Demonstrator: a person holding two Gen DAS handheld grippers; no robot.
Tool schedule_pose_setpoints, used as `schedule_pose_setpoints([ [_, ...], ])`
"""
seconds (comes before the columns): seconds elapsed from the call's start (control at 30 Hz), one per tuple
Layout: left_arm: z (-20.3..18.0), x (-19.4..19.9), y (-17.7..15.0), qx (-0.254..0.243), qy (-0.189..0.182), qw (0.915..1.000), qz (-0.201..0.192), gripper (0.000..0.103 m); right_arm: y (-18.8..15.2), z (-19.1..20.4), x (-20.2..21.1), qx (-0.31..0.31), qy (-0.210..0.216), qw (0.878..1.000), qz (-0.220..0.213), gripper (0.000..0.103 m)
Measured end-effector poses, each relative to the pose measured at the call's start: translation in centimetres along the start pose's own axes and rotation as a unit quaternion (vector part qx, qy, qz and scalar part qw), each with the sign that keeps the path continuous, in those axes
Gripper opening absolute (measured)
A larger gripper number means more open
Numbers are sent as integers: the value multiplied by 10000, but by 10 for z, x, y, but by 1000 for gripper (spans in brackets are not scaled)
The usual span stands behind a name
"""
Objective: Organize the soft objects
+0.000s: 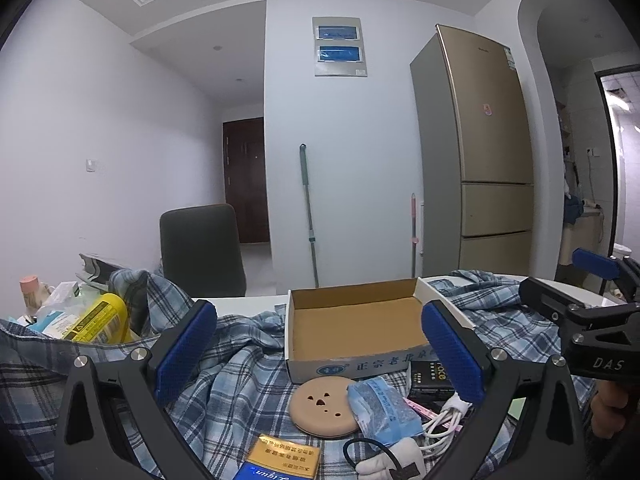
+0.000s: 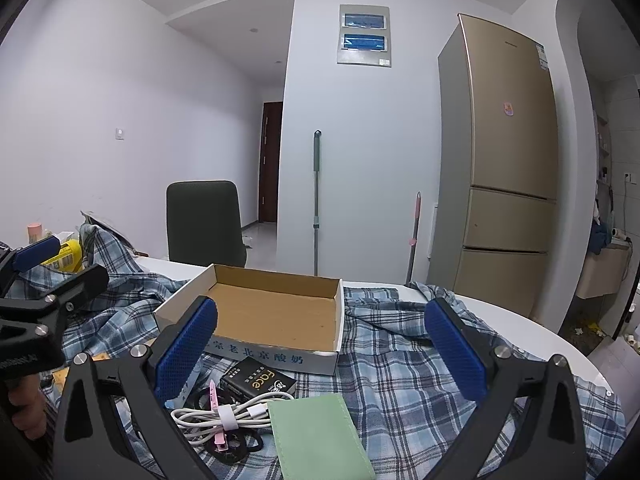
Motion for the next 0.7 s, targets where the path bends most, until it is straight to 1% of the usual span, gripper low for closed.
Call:
schedule_pose_setpoints([
  [0.13,5,3,0,130,-227,9997,-23,103,0,0,-2,13,80,9999,65,103],
  [0.3,1,1,0,72,-267,9996,89,103,0,1,0,34,116,9999,41,103],
  [0.43,0,1,0,173,-354,9992,56,103,0,1,-1,30,119,9999,43,103],
  [0.5,0,-1,0,184,-306,9993,74,103,0,2,-1,33,119,9999,39,103],
  [0.7,2,-2,-2,209,-328,9992,84,103,0,1,0,35,120,9999,34,103],
])
Point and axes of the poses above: each gripper's, at about its wrist camera, not at the fingertips, and x roughly against the way its jaws point, z to its left, y to its top, the point moved 2 cm from there along -x, roughly the way its jaws point, and after that the axes turned 4 degrees about y, right-handed, at the moved point
